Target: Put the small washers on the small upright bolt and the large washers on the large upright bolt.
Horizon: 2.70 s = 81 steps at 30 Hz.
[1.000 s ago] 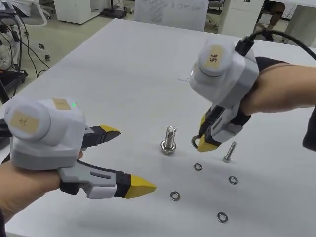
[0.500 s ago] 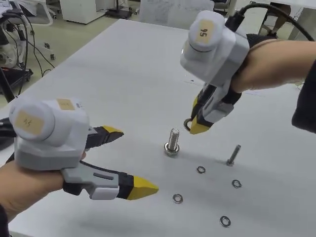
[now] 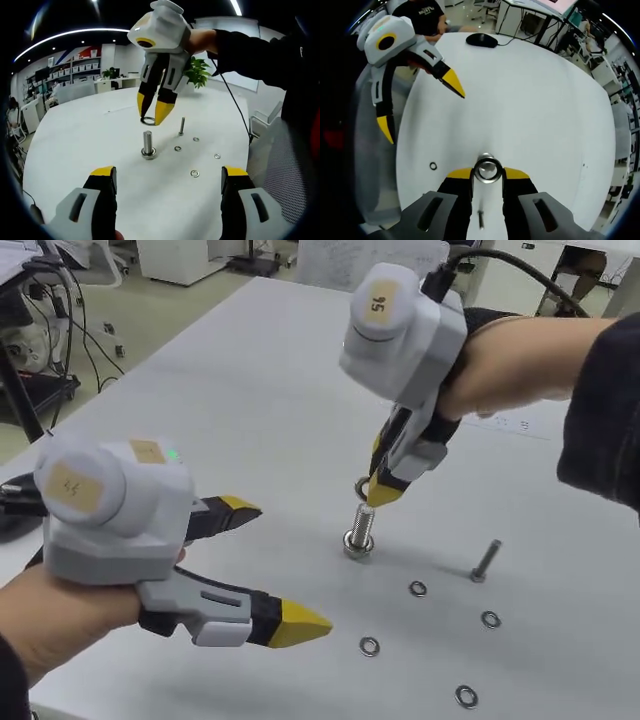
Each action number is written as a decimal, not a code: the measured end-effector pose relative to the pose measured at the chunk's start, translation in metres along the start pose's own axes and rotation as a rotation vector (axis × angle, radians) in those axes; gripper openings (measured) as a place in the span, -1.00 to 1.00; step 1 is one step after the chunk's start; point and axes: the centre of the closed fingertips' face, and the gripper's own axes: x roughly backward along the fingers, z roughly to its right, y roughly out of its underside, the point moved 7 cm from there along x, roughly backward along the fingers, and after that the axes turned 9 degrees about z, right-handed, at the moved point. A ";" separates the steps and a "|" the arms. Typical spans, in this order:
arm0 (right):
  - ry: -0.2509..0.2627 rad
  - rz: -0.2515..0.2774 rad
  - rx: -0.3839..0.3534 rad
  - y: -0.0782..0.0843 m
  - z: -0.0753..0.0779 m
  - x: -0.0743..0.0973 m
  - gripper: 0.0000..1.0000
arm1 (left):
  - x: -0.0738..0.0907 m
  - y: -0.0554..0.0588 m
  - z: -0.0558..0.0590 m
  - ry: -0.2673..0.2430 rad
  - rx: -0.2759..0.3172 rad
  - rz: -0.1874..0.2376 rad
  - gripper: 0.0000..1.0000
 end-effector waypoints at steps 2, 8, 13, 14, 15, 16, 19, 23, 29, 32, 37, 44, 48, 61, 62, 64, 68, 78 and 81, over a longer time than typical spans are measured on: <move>-0.004 -0.005 -0.003 0.001 0.003 -0.004 -0.56 | 0.000 0.000 0.000 -0.001 0.000 0.001 0.72; -0.017 -0.021 -0.009 0.003 0.001 -0.012 -0.56 | 0.001 0.000 0.000 -0.001 0.002 0.004 0.72; -0.018 -0.030 -0.013 0.005 -0.001 -0.016 -0.56 | 0.002 0.001 0.000 -0.003 0.003 0.005 0.72; -0.020 -0.031 -0.015 0.005 -0.001 -0.017 -0.56 | 0.003 0.001 0.000 -0.004 0.003 0.004 0.72; -0.021 -0.031 -0.016 0.005 -0.001 -0.018 -0.56 | 0.003 0.001 0.000 -0.004 0.003 0.004 0.72; -0.024 -0.032 -0.018 0.005 -0.001 -0.020 -0.56 | 0.004 0.001 0.000 -0.003 0.004 0.004 0.72; -0.025 -0.035 -0.021 0.006 -0.001 -0.023 -0.56 | 0.005 0.002 0.000 -0.005 0.004 0.002 0.71; -0.028 -0.038 -0.025 0.007 -0.001 -0.027 -0.56 | 0.005 0.002 -0.001 -0.005 0.006 0.004 0.71; -0.032 -0.038 -0.034 0.008 0.000 -0.032 -0.56 | 0.006 0.002 -0.001 -0.006 0.007 0.003 0.70; -0.035 -0.040 -0.036 0.009 -0.001 -0.035 -0.56 | 0.006 0.003 -0.001 -0.006 0.007 0.002 0.70; -0.042 -0.041 -0.041 0.011 -0.002 -0.042 -0.56 | 0.006 0.003 -0.001 -0.007 0.008 0.002 0.70; -0.039 -0.046 -0.049 0.017 -0.006 -0.053 -0.56 | 0.005 0.003 -0.001 -0.008 0.009 0.001 0.70; -0.037 -0.044 -0.057 0.020 -0.007 -0.059 -0.56 | 0.005 0.004 -0.001 -0.009 0.010 0.000 0.70; -0.029 -0.046 -0.053 0.023 -0.004 -0.069 -0.55 | 0.005 0.004 -0.001 -0.009 0.012 -0.004 0.70; -0.029 -0.040 -0.057 0.023 -0.004 -0.069 -0.55 | 0.005 0.004 -0.001 -0.009 0.013 -0.004 0.70; -0.030 -0.042 -0.059 0.023 -0.004 -0.070 -0.55 | 0.005 0.004 0.000 -0.009 0.013 -0.004 0.70; -0.025 -0.043 -0.055 0.024 -0.005 -0.071 -0.55 | 0.004 0.005 0.000 -0.006 0.012 -0.006 0.70; -0.023 -0.042 -0.063 0.025 -0.007 -0.070 -0.54 | 0.004 0.005 -0.001 -0.003 0.013 -0.008 0.69; -0.023 -0.040 -0.062 0.025 -0.007 -0.070 -0.53 | 0.004 0.004 0.000 -0.002 0.012 -0.008 0.69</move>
